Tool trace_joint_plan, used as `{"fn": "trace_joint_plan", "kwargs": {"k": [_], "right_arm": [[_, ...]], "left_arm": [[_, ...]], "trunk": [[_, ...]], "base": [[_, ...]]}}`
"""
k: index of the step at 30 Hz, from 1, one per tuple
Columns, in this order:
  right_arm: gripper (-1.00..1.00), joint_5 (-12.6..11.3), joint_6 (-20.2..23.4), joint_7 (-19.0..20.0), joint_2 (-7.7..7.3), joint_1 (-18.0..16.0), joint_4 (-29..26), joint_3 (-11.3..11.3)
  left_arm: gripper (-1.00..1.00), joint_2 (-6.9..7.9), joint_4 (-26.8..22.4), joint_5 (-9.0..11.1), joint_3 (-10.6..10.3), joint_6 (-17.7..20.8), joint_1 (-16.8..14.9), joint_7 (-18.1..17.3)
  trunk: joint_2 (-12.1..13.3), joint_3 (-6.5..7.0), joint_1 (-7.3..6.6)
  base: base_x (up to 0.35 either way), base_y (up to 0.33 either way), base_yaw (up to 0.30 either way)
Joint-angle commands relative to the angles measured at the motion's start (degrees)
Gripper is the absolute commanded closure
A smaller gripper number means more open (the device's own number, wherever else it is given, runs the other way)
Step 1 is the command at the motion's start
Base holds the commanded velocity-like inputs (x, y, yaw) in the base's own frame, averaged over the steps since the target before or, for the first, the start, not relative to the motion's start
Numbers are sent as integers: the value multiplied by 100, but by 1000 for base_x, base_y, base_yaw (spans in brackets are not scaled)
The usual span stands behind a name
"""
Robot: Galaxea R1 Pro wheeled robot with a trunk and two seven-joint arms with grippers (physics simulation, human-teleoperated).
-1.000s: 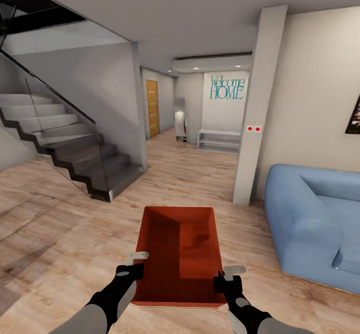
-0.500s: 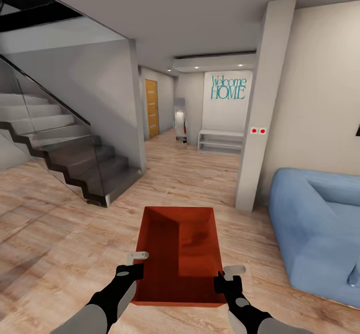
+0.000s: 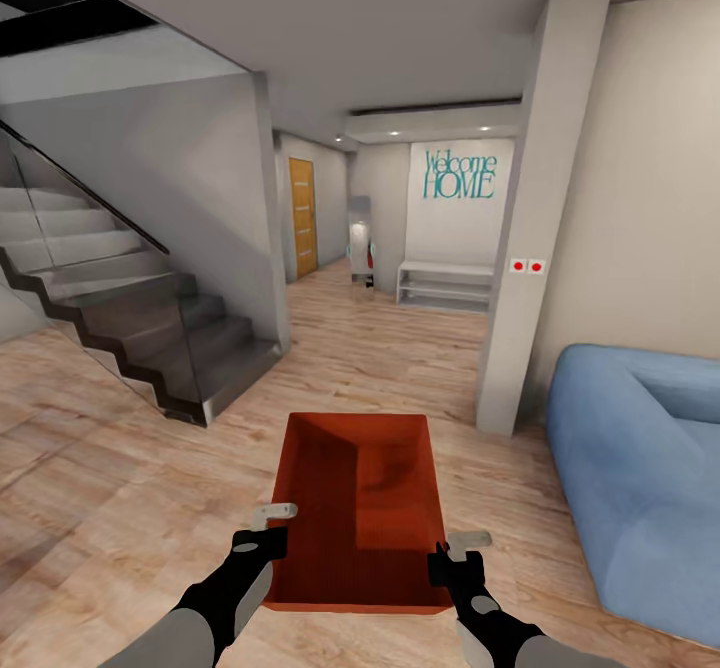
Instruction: Move the two storage containers from the living room to the garage. In the garage, place one container on the floor and stack the other container on top of it (either order is fine).
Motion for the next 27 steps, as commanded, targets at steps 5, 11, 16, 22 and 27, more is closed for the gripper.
{"fn": "trace_joint_plan", "kwargs": {"k": [5,11,16,22,27], "right_arm": [[100,-126,-50,-84,-3,-7,8,-104],[100,-126,-50,-84,-9,-7,6,-104],[100,-126,-50,-84,-10,-7,2,-104],[100,-126,-50,-84,-10,-7,0,-108],[100,-126,-50,-84,-3,-7,-1,-107]], "left_arm": [[100,9,-10,-23,-46,46,-1,120],[100,9,-10,-23,-48,46,-1,120],[100,9,-10,-23,-45,46,-1,120],[100,9,-10,-23,-42,45,-1,120],[100,9,-10,-23,-49,46,-1,120]], "trunk": [[-7,-8,4],[-7,-8,4],[-7,-8,4],[-7,-8,4],[-7,-8,4]], "base": [[321,0,0],[321,0,0],[321,0,0],[321,0,0],[321,0,-36]]}}
